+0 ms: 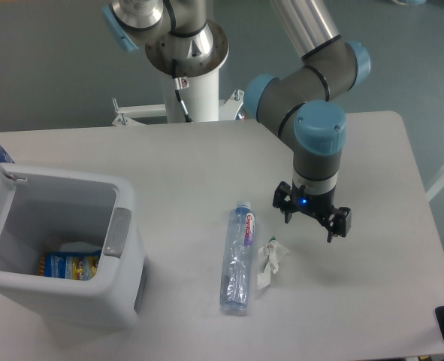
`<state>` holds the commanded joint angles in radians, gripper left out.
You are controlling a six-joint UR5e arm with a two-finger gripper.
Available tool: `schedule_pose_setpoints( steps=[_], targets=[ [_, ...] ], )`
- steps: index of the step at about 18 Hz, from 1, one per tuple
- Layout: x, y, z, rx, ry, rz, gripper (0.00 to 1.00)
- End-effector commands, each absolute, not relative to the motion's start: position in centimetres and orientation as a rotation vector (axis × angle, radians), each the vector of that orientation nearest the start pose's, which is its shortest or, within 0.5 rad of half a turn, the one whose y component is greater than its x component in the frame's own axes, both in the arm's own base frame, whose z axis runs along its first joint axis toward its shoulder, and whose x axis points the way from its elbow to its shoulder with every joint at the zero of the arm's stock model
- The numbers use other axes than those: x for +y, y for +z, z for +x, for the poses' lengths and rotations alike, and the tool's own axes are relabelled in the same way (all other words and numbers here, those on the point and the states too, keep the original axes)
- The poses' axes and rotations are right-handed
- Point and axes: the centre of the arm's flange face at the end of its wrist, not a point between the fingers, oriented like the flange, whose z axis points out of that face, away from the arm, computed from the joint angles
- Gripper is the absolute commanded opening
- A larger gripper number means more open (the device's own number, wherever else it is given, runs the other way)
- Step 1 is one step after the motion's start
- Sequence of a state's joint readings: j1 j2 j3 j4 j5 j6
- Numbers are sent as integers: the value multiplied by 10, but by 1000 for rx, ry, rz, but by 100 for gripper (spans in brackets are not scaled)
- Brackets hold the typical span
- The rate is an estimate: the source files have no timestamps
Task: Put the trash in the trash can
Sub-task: 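Lower the gripper over the crumpled white tissue beside the bottle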
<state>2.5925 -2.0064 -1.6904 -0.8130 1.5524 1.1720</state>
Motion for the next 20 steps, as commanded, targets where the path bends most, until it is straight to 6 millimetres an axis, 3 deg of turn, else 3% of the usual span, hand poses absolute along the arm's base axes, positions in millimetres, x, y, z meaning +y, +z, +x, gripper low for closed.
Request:
schedule_pose_setpoints(
  steps=[4, 7, 9, 12, 17, 18, 20],
  targets=[
    [454, 263, -459, 234, 260, -3010, 100],
    [454, 262, -459, 124, 249, -3010, 100],
    [452, 249, -449, 105, 210, -3026, 100],
    [468, 236, -432, 154, 178, -3036, 100],
    [481, 222, -432, 203, 160, -3041, 100],
    [485, 225, -436, 217, 174, -3034, 97],
    [489, 225, -440, 224, 174, -3030, 55]
  ],
)
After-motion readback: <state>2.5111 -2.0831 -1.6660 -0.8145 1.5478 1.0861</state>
